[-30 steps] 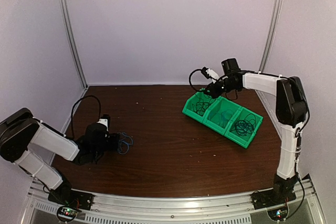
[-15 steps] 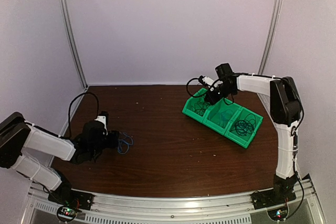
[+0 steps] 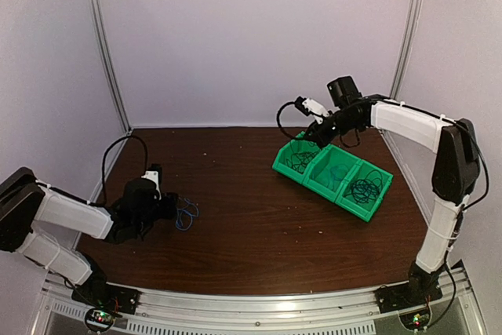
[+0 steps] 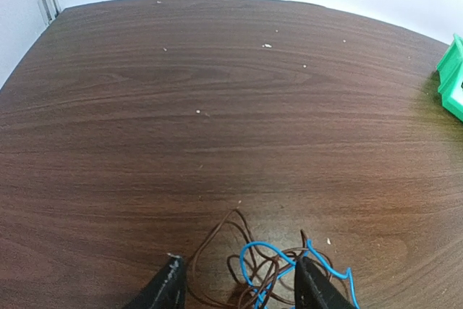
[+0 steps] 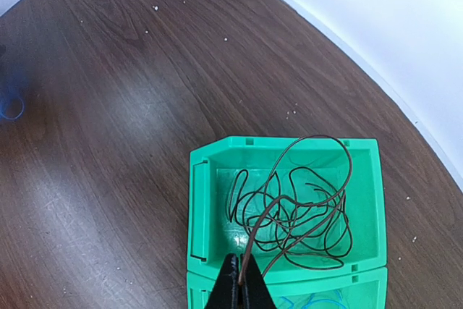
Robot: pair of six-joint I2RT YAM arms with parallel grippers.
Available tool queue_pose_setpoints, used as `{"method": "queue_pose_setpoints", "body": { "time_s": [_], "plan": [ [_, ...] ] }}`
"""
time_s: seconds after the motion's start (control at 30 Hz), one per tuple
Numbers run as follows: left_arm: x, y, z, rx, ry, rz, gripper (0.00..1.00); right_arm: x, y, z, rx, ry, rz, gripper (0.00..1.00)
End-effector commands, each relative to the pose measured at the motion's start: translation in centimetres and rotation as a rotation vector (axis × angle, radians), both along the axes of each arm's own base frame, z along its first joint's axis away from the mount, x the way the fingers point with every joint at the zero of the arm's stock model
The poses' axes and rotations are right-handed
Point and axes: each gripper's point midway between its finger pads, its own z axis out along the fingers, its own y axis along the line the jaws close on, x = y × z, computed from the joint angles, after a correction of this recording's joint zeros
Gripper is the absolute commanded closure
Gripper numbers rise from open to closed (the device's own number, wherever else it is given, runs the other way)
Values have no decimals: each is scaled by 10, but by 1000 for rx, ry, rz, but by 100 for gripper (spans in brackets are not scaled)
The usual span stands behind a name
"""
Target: Untangle the cables
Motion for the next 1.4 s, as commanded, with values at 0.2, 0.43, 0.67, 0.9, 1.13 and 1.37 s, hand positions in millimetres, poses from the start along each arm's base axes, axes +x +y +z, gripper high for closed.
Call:
{"method": "queue_pose_setpoints", "body": {
  "time_s": [0.2, 0.43, 0.67, 0.9, 1.13, 1.37],
  "plan": [
    [5, -1, 9, -43, -32, 12, 48, -3, -10, -52, -94, 161, -19, 100],
    [0, 1, 6, -59, -21, 17, 48, 42, 1, -69, -115, 162, -39, 100],
    [-3, 2, 2, -58, -11, 16, 48, 66, -12, -101, -237, 138, -88, 100],
    [1, -2, 7, -39, -10, -1, 42, 45, -15, -68, -223, 115, -81, 74],
    [10, -16, 38, -121, -50, -55, 31, 19, -13, 8, -185, -43, -87, 50],
    [21, -16, 43, -258, -30, -32, 28, -30, 42, 12, -155, -106, 118, 47]
  ]
}}
